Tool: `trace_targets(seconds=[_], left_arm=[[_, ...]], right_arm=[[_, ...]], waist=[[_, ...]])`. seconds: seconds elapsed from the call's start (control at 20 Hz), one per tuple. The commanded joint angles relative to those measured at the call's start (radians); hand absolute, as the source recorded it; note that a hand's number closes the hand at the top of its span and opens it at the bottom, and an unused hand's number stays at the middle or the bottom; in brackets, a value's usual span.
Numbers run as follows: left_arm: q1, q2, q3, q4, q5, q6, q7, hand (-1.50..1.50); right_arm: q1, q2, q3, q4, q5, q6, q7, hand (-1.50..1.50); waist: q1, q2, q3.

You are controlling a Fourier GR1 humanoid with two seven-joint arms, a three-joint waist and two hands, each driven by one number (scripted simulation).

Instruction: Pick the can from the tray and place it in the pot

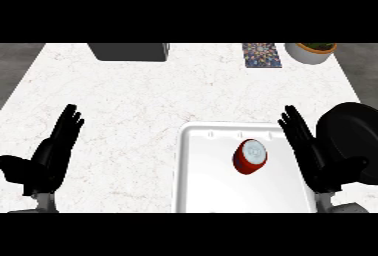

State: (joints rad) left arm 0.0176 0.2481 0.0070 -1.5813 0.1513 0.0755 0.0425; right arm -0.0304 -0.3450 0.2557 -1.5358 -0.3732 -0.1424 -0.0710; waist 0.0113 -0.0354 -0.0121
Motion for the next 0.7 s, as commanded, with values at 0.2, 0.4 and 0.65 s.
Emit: trace_targets(seconds=[0.2,0.4,0.65], left_arm=[[0.016,-0.036,0.029,-0.040,-0.027,0.062,-0.098,0.00],[0.038,-0.070,0.016,-0.045,-0.028,0.078,-0.120,0.00],[0.005,-0.129,-0.044,-0.051,-0.067,0.110,-0.126,0.00]], right_arm=[[-0.025,-0.145,-0.200,-0.266,0.180,-0.066,-0.410,1.50],[0.153,-0.118,-0.363,-0.148,0.338,-0.416,-0.361,-1.50],[0.409,0.096,-0.172,-0.388,0.436,-0.470,-0.722,-1.50]], waist=[[-0.077,0.000,0.012],[-0.125,0.017,0.011],[-0.065,0.025,0.013]])
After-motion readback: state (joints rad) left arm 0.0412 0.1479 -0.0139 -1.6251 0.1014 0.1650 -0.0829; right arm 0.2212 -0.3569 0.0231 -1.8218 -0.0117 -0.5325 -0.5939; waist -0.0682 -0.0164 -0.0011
